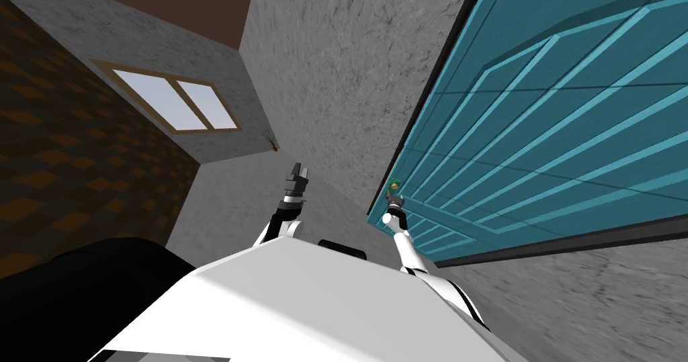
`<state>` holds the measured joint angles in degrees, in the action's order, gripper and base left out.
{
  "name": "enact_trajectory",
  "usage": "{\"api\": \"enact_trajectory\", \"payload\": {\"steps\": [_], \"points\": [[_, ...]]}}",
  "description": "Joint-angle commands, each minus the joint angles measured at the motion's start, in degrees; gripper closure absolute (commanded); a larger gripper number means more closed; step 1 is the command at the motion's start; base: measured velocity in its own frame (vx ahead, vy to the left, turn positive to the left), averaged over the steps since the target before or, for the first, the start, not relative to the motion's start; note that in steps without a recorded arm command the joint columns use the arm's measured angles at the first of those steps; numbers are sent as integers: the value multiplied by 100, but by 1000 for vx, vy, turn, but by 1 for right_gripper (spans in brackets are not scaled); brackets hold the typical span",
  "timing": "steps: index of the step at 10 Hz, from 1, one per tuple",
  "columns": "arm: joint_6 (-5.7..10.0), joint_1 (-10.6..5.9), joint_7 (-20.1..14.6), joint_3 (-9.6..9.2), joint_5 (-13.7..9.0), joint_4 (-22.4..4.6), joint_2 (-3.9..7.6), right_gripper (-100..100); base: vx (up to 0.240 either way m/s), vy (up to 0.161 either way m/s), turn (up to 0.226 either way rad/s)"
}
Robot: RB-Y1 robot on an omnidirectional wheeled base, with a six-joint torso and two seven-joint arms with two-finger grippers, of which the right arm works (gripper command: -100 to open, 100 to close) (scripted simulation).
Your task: Pull the door open
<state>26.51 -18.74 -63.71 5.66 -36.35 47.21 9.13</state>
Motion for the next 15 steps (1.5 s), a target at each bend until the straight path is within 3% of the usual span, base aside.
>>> {"api": "enact_trajectory", "payload": {"steps": [1,2,3,4,5,6,7,8,9,10,15], "points": [[4,-36,-137,27,-35,-98,164,-100,128,29,102],[4,-36,-137,27,-35,-98,164,-100,66,12,23],[1,25,-279,43,-69,-110,344,-100,84,-4,133],[1,25,-279,43,-69,-110,344,-100,70,-6,61],[-1,83,-412,58,-100,-120,513,-100,95,-4,91],[-3,108,-471,65,-114,-124,588,-100,126,-10,128],[-3,108,-471,65,-114,-124,588,-100,80,3,31],[-5,162,-598,79,-144,-134,749,-100,120,1,97],[-6,112,-538,62,-128,-169,690,-100,67,-7,26],[-6,112,-538,62,-128,-169,690,100,-12,1,-26],[-6,112,-538,62,-128,-169,690,100,-11,0,1]]}}
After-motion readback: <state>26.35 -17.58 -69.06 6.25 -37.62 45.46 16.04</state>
